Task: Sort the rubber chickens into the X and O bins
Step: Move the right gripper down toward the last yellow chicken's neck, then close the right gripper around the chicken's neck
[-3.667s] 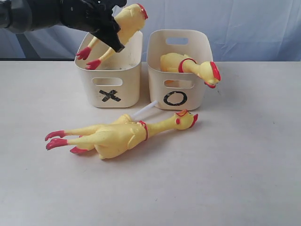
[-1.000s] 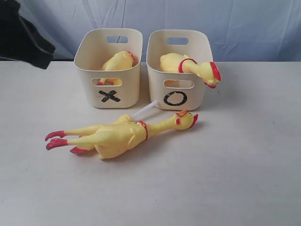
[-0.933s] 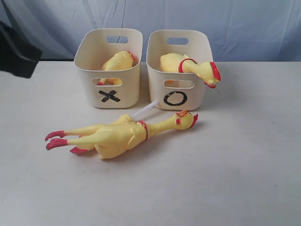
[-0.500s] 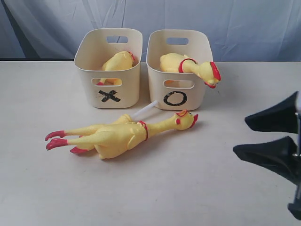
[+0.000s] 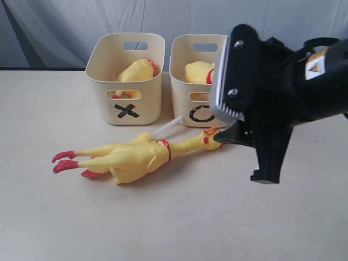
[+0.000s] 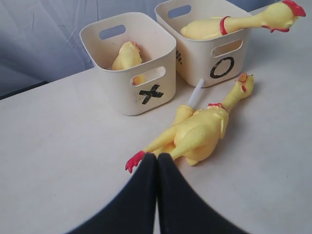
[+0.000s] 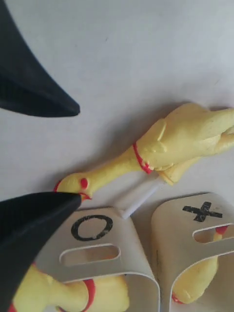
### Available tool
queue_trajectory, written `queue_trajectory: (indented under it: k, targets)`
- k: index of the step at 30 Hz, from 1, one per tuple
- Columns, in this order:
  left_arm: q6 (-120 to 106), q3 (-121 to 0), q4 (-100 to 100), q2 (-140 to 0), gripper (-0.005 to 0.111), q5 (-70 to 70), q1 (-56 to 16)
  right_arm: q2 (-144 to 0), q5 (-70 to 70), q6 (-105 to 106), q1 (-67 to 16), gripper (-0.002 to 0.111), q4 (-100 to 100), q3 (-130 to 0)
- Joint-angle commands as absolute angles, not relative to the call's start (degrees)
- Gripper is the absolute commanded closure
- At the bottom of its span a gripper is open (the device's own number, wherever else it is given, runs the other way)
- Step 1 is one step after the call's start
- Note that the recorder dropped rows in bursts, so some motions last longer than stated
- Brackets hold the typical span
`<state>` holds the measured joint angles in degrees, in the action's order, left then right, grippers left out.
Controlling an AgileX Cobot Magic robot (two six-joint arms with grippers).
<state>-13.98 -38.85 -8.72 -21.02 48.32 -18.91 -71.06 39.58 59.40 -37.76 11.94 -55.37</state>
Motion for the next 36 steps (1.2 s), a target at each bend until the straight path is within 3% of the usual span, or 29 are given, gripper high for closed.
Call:
queue_trajectory:
  k: [1,22,36]
  targets:
    - [-13.45,-36.8,-7.78,-20.64,0.106,47.92,-18.94,-78.36,34.98,59.79,-39.96,0.062,3.0,-57.08]
    - [-12.42,-36.67,-6.36,-20.64,0.106,47.78,-18.94,-100.24,18.2,59.92,-42.09,0.062,-14.74,-57.31]
    - [-12.42,-36.67,-6.12,-20.64,0.106,47.89,-18.94,-111.58,25.72,56.87,-42.09,0.062,-18.88,-68.97]
